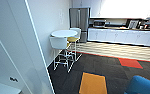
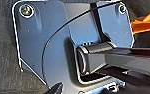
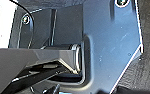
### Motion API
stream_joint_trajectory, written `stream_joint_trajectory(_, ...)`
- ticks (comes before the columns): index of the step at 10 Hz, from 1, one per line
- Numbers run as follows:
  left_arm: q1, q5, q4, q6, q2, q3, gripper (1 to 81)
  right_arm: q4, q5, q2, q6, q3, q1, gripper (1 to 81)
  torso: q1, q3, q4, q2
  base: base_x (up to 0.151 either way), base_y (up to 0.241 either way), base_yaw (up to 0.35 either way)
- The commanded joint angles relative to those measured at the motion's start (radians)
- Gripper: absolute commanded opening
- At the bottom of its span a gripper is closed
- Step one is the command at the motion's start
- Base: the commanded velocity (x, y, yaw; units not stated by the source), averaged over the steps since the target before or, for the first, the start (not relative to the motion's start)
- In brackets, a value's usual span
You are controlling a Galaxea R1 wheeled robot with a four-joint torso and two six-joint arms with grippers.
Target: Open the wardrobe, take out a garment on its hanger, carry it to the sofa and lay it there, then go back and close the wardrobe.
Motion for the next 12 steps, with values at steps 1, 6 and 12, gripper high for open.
stream_joint_trajectory(1,-0.036,0.052,0.003,0.003,-0.004,0.005,81.1,0.000,-0.056,0.006,0.001,0.000,0.022,81.1,0.001,0.000,0.000,0.000,0.000,0.000,0.244)
stream_joint_trajectory(6,-0.036,0.052,0.003,0.003,0.003,-0.002,81.1,0.000,-0.056,0.006,0.001,-0.003,0.022,81.1,0.001,0.000,0.000,0.000,0.000,0.000,0.244)
stream_joint_trajectory(12,-0.036,0.052,0.003,0.005,0.009,-0.005,81.1,0.000,-0.056,0.006,0.001,-0.007,0.021,81.1,0.001,0.000,0.000,0.000,0.000,0.000,0.245)
